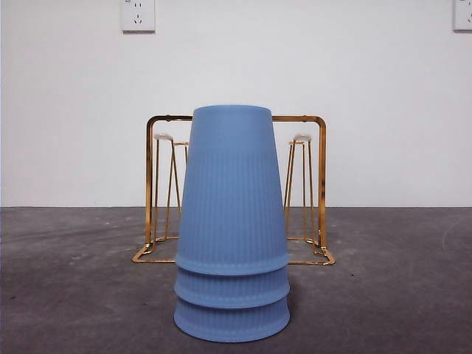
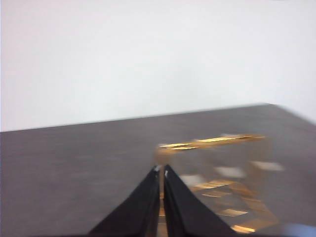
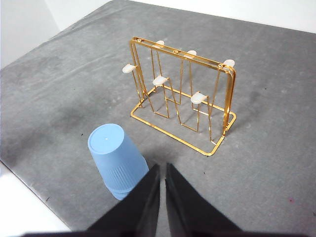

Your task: The left arm pick up the left cup on cup holder and place it on desk, then the right arm insert the right cup into the first cup, and then the left arm insert the mid cup into the first cup

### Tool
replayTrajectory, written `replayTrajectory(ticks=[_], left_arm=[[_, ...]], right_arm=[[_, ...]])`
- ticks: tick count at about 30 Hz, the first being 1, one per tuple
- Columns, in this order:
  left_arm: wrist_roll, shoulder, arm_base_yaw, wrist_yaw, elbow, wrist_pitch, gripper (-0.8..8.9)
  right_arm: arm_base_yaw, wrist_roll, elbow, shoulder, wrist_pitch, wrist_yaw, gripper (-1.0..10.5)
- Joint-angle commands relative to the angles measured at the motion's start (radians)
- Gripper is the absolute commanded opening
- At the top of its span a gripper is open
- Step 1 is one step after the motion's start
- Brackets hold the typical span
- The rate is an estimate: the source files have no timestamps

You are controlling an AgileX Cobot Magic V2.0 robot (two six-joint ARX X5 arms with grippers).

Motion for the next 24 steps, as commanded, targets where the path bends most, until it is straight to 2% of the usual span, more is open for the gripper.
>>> replayTrajectory(ticks=[1,5,9,13,17,24], left_arm=[[0.055,-0.069,0.166,0.003,-0.247,0.177,0.11],[-0.003,-0.145,0.315,-0.011,-0.499,0.282,0.1],[-0.003,-0.183,0.375,-0.011,-0.623,0.293,0.1],[0.006,-0.229,0.397,-0.023,-0.679,0.307,0.1],[0.068,-0.28,0.415,-0.035,-0.683,0.298,0.11],[0.069,-0.287,0.416,-0.033,-0.683,0.303,0.11]], right_arm=[[0.011,0.003,0.011,0.002,0.006,0.004,0.2],[0.011,0.003,0.011,0.002,0.006,0.004,0.2],[0.011,0.003,0.011,0.002,0.006,0.004,0.2],[0.011,0.003,0.011,0.002,0.006,0.004,0.2],[0.011,0.003,0.011,0.002,0.006,0.004,0.2],[0.011,0.003,0.011,0.002,0.006,0.004,0.2]])
